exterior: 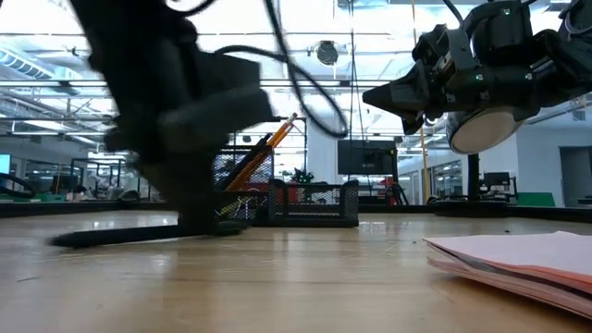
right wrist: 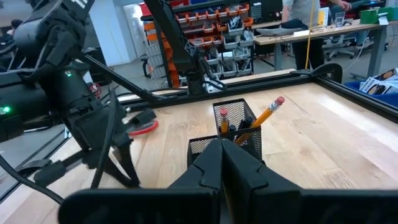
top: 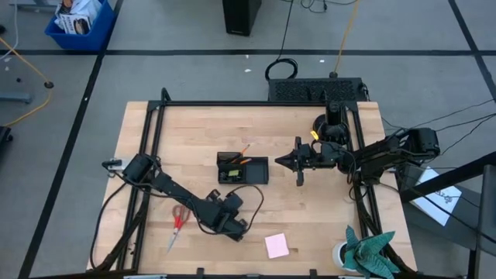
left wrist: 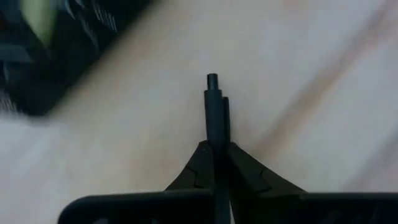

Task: Pick and place office supplies into organizer
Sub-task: Put the black pen into the black desk organizer

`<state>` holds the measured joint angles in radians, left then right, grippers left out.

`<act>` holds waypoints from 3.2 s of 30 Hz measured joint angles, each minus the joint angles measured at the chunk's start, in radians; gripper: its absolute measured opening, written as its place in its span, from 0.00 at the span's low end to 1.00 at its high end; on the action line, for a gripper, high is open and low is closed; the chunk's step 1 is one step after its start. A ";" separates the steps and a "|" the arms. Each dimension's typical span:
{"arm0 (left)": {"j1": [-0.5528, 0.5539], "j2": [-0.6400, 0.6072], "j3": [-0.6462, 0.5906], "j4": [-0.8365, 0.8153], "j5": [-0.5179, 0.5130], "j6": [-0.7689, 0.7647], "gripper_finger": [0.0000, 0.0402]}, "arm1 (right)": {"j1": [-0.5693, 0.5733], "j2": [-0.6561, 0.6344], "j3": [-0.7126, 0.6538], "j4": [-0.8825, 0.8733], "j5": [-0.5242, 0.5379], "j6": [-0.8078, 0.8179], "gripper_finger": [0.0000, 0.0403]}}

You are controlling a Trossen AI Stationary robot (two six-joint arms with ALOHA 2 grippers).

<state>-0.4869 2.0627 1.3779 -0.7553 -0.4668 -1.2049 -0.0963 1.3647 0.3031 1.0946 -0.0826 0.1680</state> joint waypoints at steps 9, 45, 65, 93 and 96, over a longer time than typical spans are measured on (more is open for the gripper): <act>0.005 -0.112 0.002 0.097 -0.121 0.118 0.01 | 0.000 0.000 0.000 -0.007 0.000 0.001 0.00; 0.156 -0.016 0.005 0.095 0.324 0.218 0.48 | 0.000 0.000 0.000 -0.008 0.003 -0.001 0.00; 0.142 -0.006 0.008 0.039 0.330 0.301 0.47 | 0.000 -0.001 0.000 -0.011 0.003 -0.005 0.00; -0.032 -0.041 0.009 -0.057 0.440 0.243 0.23 | 0.000 -0.001 0.000 -0.008 0.002 0.002 0.00; -0.035 -0.101 0.020 -0.051 0.409 0.242 0.32 | 0.000 0.000 0.000 -0.008 0.002 0.000 0.00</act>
<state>-0.5215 1.9619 1.3983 -0.8063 -0.0581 -0.9627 -0.0960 1.3643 0.3027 1.0863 -0.0803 0.1680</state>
